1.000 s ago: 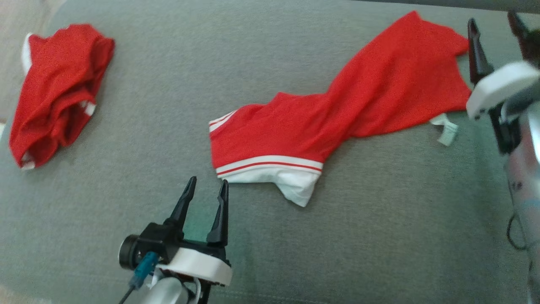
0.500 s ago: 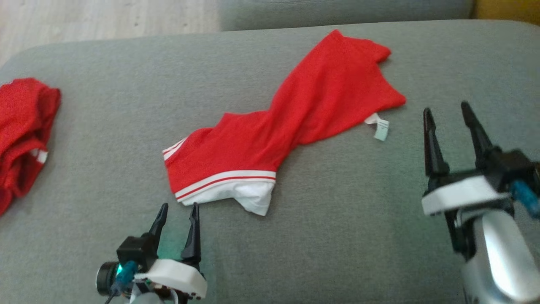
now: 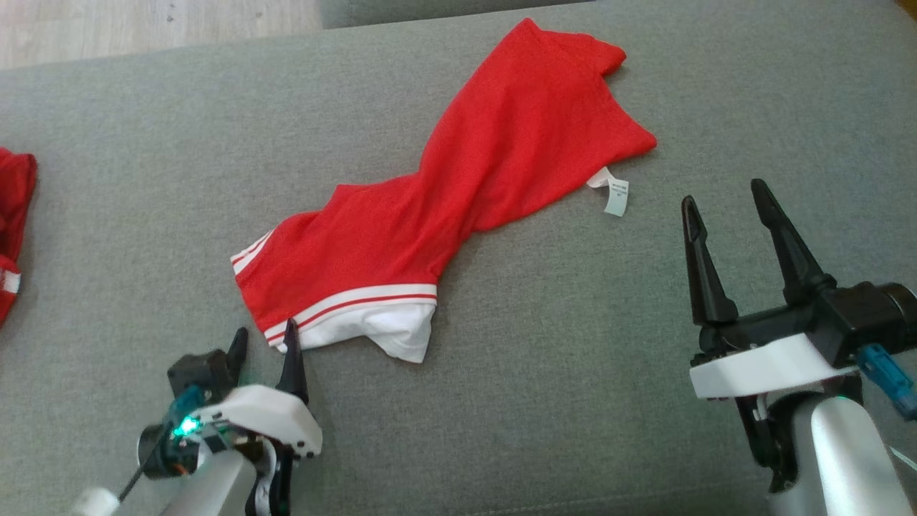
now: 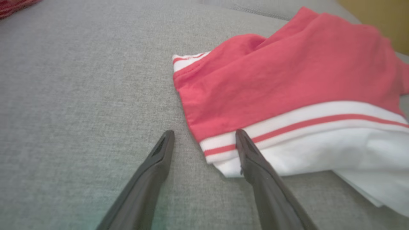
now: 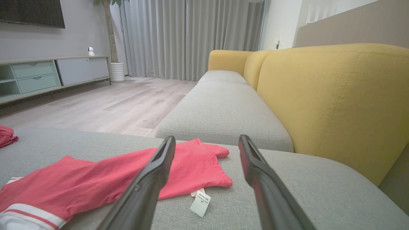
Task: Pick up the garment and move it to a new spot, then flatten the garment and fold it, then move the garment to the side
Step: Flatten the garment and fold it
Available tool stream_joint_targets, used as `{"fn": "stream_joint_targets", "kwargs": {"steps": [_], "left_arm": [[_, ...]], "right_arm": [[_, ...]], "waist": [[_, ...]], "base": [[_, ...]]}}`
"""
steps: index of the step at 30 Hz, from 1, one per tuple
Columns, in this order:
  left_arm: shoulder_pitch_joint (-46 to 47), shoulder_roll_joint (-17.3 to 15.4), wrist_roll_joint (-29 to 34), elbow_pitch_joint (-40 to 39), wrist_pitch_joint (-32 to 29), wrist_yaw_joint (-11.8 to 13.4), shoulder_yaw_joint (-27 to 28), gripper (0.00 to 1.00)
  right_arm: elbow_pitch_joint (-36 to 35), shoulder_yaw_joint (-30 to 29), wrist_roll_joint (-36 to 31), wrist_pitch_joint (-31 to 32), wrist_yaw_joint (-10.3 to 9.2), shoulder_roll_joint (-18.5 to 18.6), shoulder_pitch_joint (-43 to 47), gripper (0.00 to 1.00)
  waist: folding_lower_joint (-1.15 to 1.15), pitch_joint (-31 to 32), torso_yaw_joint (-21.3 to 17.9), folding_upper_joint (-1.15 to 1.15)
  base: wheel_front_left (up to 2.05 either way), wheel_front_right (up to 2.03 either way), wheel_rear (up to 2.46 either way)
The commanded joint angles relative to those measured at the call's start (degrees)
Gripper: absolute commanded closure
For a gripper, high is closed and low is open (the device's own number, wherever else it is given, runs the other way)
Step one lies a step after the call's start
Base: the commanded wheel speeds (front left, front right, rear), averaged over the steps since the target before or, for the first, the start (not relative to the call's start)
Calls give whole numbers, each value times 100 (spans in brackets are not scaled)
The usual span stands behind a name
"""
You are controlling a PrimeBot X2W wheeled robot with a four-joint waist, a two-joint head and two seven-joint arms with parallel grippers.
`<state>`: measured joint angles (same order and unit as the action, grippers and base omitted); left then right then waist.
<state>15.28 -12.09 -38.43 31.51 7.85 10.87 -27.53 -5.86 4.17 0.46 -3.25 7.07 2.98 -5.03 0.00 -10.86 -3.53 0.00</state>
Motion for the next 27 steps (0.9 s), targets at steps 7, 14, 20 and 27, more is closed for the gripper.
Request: {"fn": "stream_joint_targets", "kwargs": {"steps": [7,14,20,27], "left_arm": [[399,-21,-24,143,-209,-51,93,100],[367,-42,118,12,90,-102,-12,100],[189,-177,364,-596,499,-53,-48,100],[-423,-563,876,-2293,627,211,-231,100]], "right_arm": [[-413,106,-5,105,42,-9,16,0],[-418,-33,51,48,42,-9,102,0],[-379,-164,111,-14,42,-10,206,0],[-349,-318,161,-25,42,-10,409,0]], "waist": [[0,14,-76,0],[0,201,36,0],[0,449,230,0],[0,739,405,0]], "base": [[0,0,0],[0,0,0],[0,0,0],[0,0,0]]}}
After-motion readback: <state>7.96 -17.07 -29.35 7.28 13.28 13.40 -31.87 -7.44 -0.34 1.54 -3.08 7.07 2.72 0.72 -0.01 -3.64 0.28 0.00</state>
